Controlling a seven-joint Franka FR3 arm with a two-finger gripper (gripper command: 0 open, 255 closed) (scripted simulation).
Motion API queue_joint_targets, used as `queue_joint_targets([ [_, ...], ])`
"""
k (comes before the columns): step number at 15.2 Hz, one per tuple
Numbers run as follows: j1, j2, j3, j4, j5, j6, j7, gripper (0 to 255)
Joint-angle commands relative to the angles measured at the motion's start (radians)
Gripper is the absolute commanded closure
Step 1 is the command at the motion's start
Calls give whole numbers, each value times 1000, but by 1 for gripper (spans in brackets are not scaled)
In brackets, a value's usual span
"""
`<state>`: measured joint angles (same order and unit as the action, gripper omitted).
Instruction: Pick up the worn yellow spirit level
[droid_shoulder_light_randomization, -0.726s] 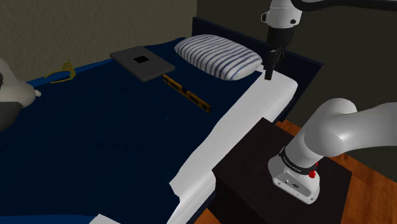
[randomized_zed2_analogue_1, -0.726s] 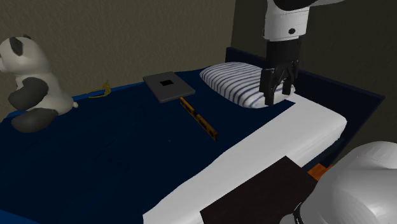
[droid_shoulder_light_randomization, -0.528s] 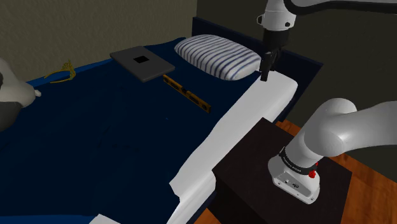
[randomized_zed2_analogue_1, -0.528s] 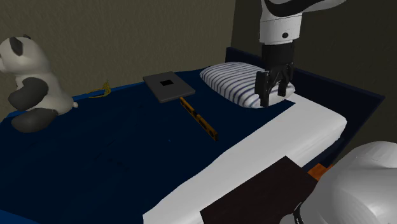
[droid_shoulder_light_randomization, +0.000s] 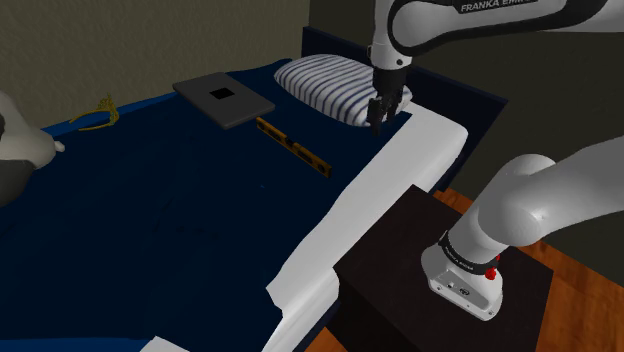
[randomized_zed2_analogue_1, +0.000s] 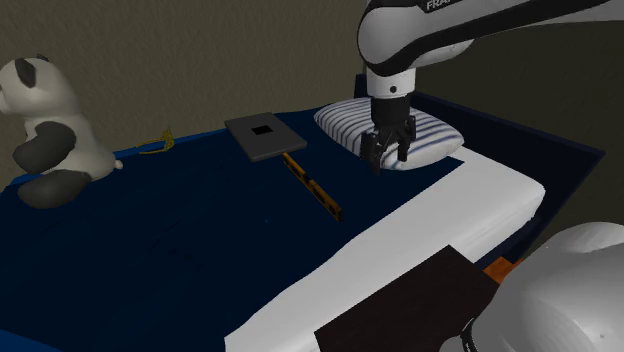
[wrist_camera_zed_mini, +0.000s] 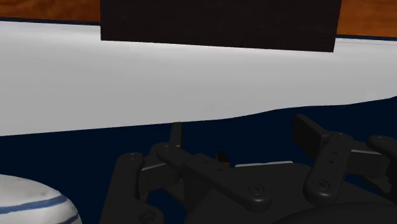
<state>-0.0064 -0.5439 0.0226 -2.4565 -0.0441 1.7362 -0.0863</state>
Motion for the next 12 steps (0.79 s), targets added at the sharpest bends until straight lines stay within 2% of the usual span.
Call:
queue_joint_targets([
  [1, 2, 71, 9, 12, 3, 67, 19, 0],
  [12, -2, 491, 35, 192, -20, 336, 107, 0],
])
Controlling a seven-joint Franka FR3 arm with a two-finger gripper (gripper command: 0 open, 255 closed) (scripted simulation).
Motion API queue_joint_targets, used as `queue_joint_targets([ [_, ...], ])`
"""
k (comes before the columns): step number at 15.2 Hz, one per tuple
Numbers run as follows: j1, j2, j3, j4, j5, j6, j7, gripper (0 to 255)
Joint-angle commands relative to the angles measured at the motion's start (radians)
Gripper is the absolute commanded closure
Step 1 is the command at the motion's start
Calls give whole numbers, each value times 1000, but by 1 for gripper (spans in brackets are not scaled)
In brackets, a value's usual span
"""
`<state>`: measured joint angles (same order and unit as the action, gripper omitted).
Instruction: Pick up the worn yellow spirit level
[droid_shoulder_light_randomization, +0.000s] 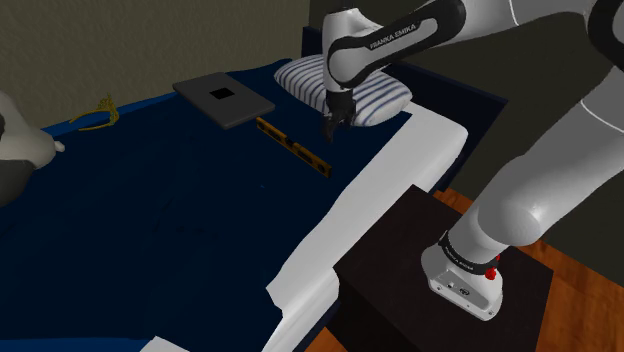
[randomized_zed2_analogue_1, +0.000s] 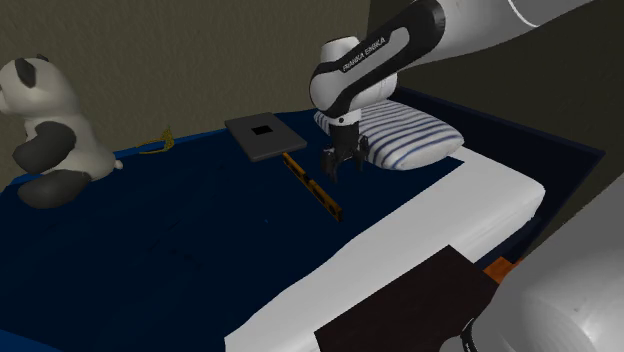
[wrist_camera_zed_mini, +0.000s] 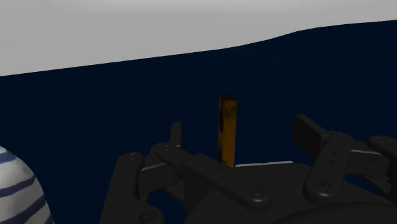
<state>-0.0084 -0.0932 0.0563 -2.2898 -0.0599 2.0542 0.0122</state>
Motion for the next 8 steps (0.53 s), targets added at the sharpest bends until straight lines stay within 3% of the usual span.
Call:
queue_joint_targets([
  [1, 0, 78, 3, 50, -8, 35, 17, 0],
  [8, 8, 348, 1, 257, -37, 117, 68, 0],
])
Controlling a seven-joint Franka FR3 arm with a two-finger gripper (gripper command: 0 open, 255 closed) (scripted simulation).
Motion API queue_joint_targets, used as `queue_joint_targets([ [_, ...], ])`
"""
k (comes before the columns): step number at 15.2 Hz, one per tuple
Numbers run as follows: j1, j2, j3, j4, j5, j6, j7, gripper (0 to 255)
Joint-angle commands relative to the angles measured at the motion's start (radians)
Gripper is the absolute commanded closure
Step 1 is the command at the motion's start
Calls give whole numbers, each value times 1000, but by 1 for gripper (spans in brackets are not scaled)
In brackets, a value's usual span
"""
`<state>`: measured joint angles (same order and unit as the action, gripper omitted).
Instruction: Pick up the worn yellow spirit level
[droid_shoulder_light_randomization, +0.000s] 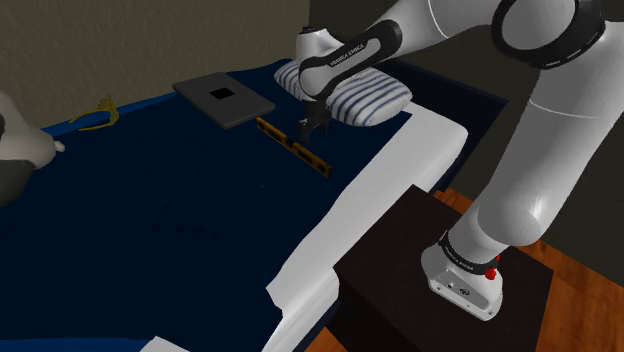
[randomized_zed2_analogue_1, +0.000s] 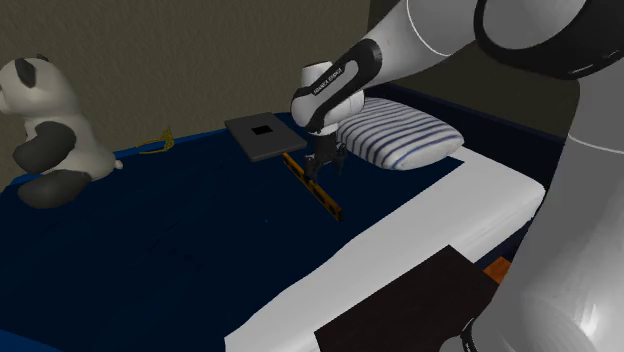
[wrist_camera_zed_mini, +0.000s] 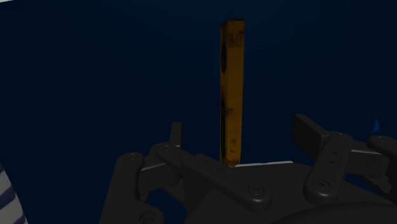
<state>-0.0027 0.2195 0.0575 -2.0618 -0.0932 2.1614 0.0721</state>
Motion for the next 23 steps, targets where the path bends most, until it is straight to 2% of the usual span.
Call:
queue_joint_targets([
  [1, 4, 74, -2, 63, -8, 16, 15, 0],
  [6, 14, 250, -10, 240, -21, 28, 38, 0],
  [15, 16, 315, -14, 229, -29, 103, 47, 0],
  [16, 16, 314, -14, 228, -29, 103, 48, 255],
  [23, 16, 313, -14, 228, -29, 103, 48, 255],
])
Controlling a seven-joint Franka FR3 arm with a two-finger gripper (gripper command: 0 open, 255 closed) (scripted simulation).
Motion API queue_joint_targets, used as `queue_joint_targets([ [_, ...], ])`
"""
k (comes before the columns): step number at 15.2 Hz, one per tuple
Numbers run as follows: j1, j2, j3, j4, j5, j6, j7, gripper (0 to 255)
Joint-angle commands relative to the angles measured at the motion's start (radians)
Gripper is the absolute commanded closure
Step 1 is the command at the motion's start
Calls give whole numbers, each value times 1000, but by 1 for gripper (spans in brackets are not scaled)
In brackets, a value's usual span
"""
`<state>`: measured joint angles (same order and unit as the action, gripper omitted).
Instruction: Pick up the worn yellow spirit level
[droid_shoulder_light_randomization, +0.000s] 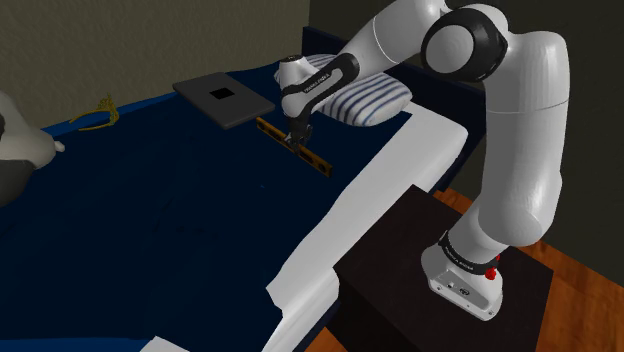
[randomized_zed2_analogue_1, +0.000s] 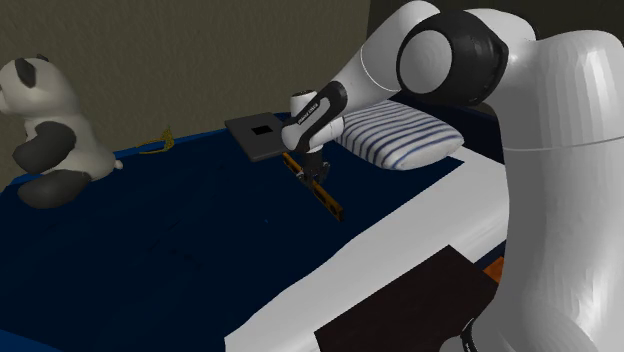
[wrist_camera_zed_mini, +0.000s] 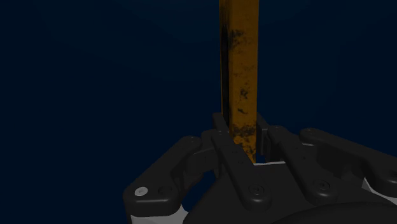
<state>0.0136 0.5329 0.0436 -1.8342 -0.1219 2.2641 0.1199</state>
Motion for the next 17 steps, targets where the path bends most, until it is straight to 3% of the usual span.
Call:
queue_joint_targets([
  [1, 0, 0, 0, 0, 0, 0, 0, 255],
  [17, -4, -119, 7, 35, 15, -153, -18, 255],
])
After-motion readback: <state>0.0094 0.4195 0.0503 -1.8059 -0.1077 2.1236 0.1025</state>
